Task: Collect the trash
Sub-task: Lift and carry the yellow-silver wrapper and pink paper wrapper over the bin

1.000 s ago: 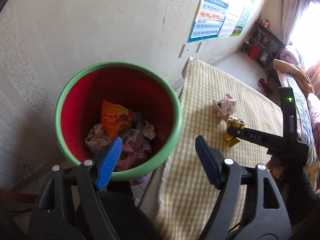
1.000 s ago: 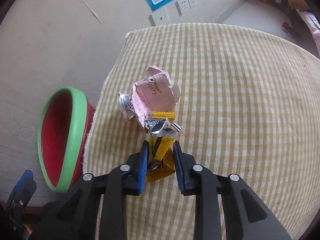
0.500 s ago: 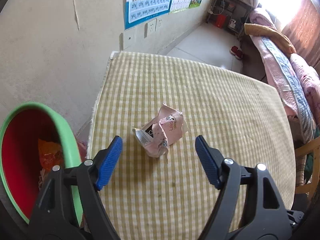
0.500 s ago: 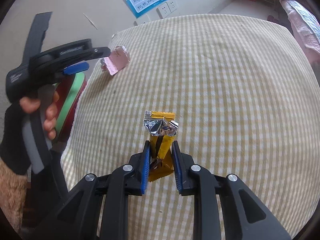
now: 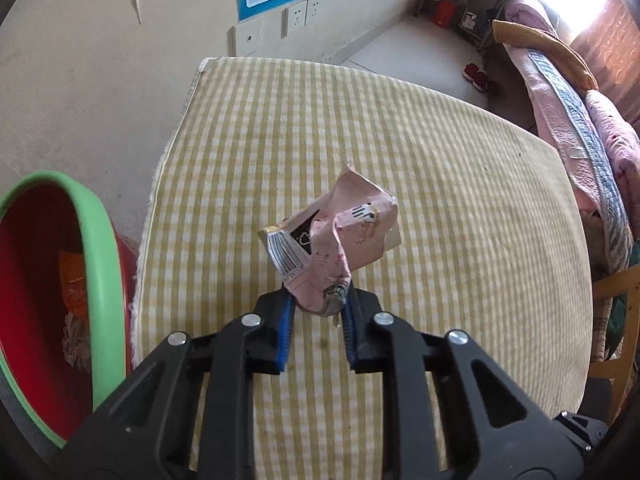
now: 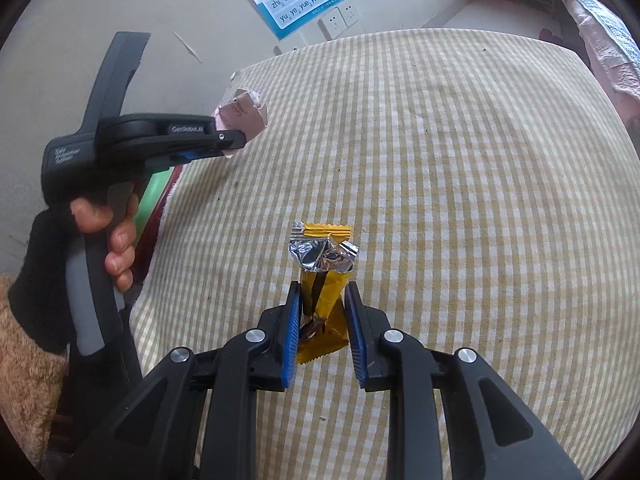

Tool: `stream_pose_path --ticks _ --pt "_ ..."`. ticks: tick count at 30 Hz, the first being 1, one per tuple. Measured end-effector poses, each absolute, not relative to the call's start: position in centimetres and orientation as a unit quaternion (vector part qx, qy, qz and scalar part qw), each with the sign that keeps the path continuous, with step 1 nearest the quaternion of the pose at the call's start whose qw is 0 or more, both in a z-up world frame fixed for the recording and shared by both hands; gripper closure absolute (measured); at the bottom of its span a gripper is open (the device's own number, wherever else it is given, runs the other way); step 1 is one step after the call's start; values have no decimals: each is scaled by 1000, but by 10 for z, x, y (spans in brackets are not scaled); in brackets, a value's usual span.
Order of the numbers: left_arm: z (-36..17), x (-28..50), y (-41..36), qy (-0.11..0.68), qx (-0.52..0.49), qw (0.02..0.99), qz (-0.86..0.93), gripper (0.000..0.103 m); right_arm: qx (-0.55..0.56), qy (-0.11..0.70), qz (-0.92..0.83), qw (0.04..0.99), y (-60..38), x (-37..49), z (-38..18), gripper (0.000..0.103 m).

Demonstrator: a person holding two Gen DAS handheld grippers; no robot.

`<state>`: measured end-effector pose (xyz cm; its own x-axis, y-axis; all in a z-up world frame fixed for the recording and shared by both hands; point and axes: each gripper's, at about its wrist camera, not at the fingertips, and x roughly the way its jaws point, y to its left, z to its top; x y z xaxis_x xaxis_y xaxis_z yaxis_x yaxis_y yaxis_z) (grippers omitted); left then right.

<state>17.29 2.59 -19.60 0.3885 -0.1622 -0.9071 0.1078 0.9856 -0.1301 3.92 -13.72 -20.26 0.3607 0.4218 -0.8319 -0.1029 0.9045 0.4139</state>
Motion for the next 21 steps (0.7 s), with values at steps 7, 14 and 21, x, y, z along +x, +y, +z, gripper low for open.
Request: stream_pose_path --ticks 7,14,21 --pt "-167 100 39 521 -41 849 -75 83 132 538 167 815 -127 38 -196 80" --pt "-149 49 38 504 -25 861 -65 83 113 524 177 825 -113 33 -182 80" --pt "-120 44 44 466 -19 883 -55 83 87 494 190 844 -101 25 -156 79"
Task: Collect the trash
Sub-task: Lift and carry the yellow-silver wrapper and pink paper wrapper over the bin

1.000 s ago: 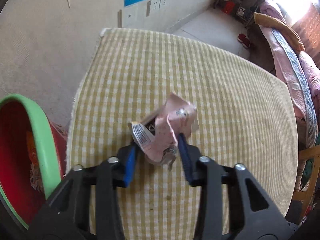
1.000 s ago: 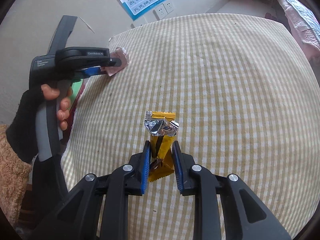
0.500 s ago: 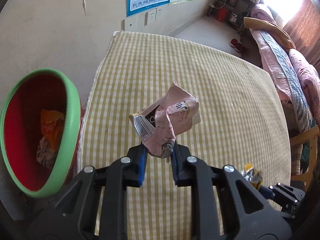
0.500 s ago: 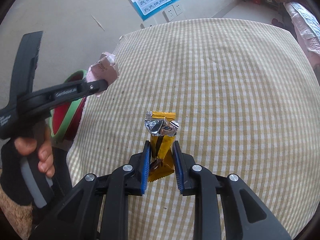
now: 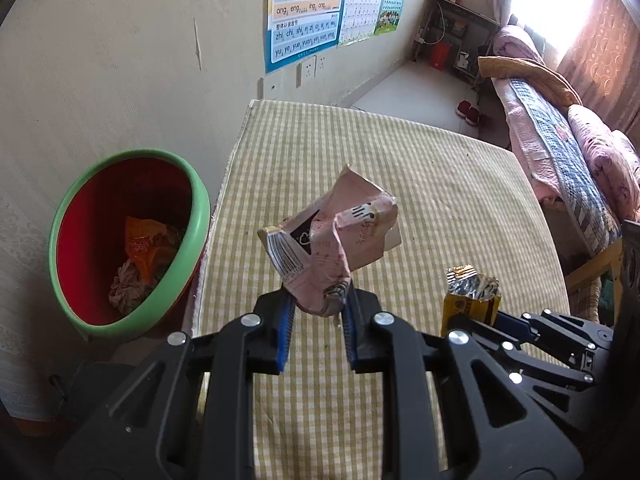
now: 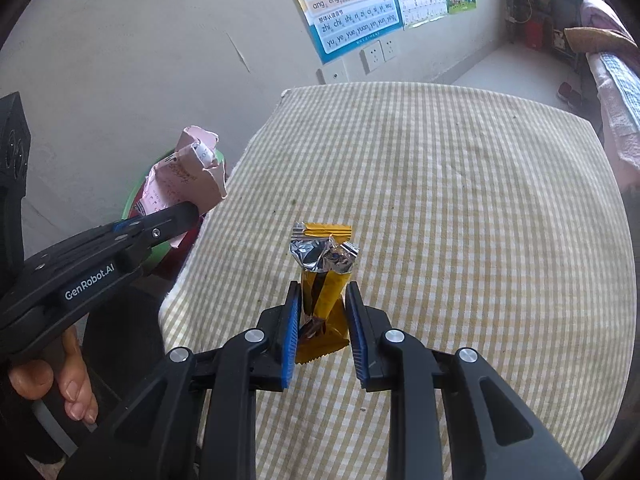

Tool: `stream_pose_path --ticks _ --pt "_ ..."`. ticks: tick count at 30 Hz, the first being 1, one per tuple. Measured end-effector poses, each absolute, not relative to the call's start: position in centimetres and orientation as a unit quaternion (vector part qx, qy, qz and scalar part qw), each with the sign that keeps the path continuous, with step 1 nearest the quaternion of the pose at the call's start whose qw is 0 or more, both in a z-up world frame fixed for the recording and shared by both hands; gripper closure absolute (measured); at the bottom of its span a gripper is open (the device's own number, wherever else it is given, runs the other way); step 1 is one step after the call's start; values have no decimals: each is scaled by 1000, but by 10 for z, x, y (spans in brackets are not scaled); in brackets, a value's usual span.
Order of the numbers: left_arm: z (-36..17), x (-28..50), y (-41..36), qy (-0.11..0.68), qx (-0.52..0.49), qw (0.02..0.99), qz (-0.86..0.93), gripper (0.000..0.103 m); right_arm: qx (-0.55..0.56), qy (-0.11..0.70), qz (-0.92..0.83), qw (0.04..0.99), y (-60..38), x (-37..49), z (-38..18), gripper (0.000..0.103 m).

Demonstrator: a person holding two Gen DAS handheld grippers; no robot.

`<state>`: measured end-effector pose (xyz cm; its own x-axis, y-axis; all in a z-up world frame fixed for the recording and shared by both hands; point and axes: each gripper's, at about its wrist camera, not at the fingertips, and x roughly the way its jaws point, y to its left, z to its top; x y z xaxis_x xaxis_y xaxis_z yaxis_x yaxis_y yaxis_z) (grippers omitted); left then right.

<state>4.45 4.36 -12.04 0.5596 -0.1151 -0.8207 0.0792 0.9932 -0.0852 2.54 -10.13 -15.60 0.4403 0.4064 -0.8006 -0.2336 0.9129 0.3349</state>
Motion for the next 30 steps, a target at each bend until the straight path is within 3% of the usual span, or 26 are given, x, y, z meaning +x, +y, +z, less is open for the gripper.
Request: stream_pose_path --ticks 16,30 --pt "-99 30 74 436 -39 899 -23 83 73 458 197 863 -93 15 -119 78" --pt "-93 15 99 432 -51 900 12 83 70 479 215 848 -75 18 -134 78"
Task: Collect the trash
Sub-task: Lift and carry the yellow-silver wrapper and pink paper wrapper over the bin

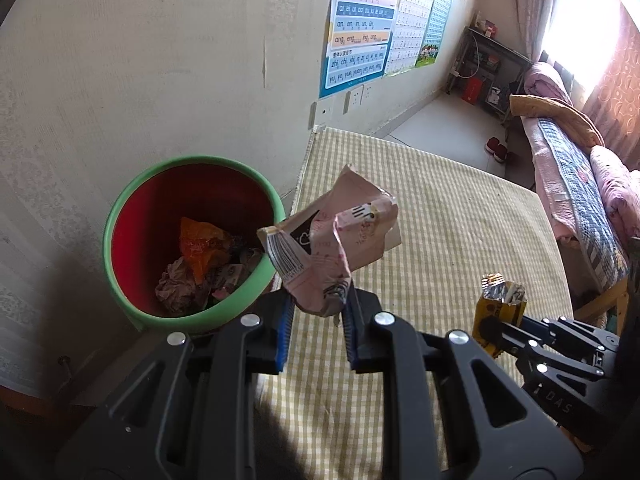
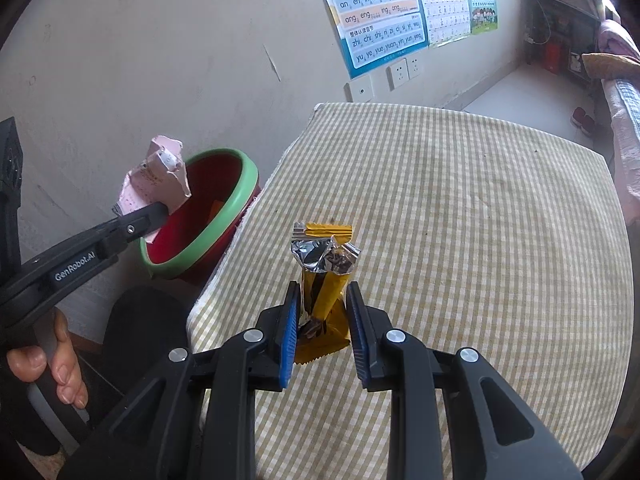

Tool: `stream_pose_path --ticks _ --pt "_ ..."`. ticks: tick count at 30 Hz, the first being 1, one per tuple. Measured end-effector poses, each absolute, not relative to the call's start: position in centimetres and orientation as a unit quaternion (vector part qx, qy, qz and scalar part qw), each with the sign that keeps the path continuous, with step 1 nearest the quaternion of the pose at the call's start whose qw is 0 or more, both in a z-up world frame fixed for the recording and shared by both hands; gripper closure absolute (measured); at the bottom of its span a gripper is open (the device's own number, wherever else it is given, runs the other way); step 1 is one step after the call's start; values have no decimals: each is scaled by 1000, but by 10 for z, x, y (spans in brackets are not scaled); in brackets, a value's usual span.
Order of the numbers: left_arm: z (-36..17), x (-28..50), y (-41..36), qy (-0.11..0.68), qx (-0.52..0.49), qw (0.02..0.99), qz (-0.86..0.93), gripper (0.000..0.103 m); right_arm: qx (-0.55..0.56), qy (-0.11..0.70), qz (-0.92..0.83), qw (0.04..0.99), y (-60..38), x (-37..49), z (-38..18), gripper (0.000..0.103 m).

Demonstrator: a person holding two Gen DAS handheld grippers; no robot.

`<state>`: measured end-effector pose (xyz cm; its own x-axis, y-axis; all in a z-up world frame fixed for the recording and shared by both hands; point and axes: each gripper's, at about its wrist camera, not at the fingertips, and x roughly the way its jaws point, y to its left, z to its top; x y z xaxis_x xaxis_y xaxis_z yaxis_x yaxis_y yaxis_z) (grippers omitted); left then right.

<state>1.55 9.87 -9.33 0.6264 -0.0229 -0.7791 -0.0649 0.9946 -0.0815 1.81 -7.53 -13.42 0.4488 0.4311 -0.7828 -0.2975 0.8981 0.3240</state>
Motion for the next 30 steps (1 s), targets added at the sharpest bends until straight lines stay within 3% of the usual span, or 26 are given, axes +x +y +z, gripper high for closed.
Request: stream_pose_path --ticks 30 --pt "-94 11 157 425 -68 899 85 83 53 457 248 853 -45 30 -111 78"
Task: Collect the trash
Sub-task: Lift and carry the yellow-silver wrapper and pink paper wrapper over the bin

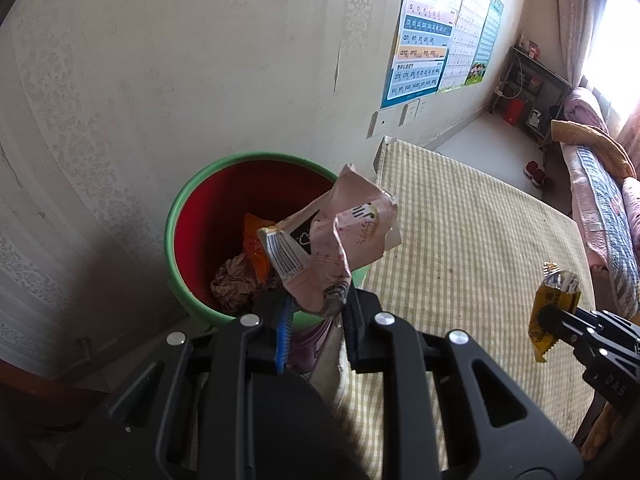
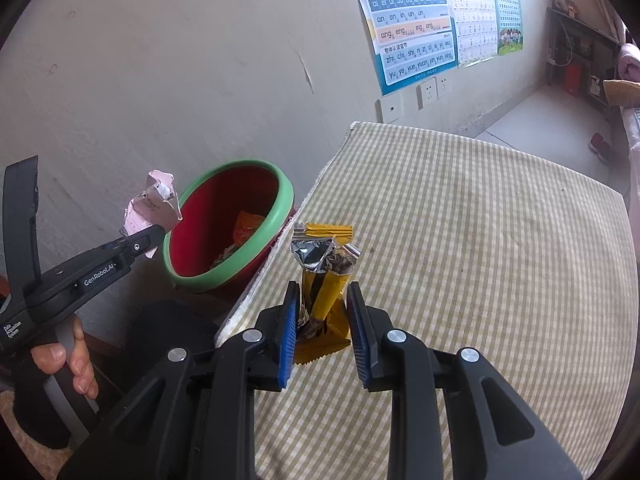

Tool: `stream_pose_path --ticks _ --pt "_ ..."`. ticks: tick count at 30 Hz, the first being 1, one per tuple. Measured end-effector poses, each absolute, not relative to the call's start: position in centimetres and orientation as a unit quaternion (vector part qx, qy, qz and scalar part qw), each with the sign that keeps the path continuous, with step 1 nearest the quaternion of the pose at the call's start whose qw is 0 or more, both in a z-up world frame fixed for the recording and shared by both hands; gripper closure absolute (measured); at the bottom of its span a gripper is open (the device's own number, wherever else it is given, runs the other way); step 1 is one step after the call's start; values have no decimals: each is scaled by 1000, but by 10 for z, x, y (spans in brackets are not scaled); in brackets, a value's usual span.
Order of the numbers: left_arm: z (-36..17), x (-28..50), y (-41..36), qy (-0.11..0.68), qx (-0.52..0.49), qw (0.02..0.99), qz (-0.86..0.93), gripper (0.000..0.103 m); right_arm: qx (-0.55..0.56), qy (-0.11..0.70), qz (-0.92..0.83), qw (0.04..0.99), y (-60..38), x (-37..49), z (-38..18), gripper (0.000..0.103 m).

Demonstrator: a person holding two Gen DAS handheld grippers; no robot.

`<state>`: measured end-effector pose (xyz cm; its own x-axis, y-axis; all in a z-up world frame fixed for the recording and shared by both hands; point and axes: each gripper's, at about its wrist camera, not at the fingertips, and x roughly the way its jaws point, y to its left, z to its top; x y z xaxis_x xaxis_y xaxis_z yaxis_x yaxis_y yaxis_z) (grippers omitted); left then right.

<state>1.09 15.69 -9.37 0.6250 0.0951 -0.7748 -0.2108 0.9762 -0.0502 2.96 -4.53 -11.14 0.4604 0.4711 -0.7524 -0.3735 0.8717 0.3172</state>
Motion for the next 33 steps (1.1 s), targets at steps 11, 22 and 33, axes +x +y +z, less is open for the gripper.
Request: stream_pose_path --ticks 11,22,33 --pt "-97 15 163 426 -69 897 96 83 48 460 254 849 -40 31 -114 78" --pt "-102 17 173 428 -77 894 106 82 35 460 269 845 -29 34 -112 77" --pt "-107 17 184 430 -88 891 116 82 24 462 286 839 -9 35 -112 77"
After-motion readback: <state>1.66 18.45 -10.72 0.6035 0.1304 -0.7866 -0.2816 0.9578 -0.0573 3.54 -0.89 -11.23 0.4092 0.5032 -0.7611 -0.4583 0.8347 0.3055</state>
